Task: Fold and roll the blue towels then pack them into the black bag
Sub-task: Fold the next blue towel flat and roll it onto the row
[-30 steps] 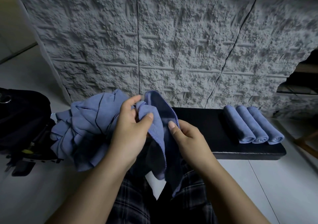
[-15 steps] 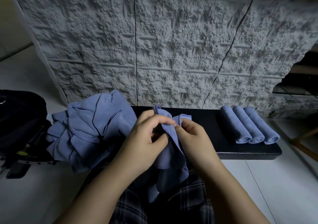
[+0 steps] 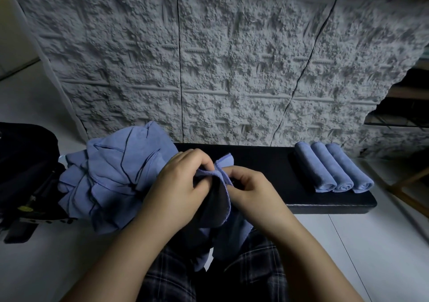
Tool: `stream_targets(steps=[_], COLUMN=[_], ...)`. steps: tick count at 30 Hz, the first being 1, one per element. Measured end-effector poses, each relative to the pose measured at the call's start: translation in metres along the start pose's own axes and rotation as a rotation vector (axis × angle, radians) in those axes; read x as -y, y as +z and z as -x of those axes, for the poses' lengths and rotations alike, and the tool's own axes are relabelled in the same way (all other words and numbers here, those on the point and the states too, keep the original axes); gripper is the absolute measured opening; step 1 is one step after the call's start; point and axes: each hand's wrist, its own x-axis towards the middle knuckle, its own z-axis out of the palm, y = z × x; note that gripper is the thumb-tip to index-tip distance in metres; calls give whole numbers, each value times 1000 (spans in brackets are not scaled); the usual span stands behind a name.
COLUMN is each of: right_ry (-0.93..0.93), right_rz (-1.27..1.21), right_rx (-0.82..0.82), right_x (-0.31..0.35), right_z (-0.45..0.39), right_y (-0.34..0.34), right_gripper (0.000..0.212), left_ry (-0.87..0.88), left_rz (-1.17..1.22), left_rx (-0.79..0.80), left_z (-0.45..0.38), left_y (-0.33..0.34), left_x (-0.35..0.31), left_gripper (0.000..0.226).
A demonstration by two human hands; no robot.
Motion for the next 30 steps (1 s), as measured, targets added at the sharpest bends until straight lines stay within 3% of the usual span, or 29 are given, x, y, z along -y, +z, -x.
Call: stream_targets(steps=[6, 8, 13, 19, 22, 26, 30], right_ry=[36, 69, 100, 93, 81, 92, 117], right_rz=[-35, -20, -305, -407, -425, -385, -400], right_rx=[-47, -83, -218, -153, -96, -41, -73], right_x=[-1, -3, 0, 5, 7, 9, 11], right_z=[1, 1, -1, -4, -3, 0, 0], right_y=[-6, -7, -6, -3, -2, -2, -4], right_gripper=[2, 9, 18, 14, 12, 17, 9], left_ry=[-86, -100, -59, -15, 45, -59, -108], left_rz=[60, 87, 75, 69, 43, 183, 102], left_rx=[-59, -117, -124, 26, 29, 11, -23], left_z=[-1, -2, -5, -3, -3, -3, -1], left_y=[-4, -7, -10, -6, -3, -1, 0], left_x=[6, 6, 3, 2, -1, -5, -5], left_gripper=[27, 26, 15, 25, 27, 37, 19])
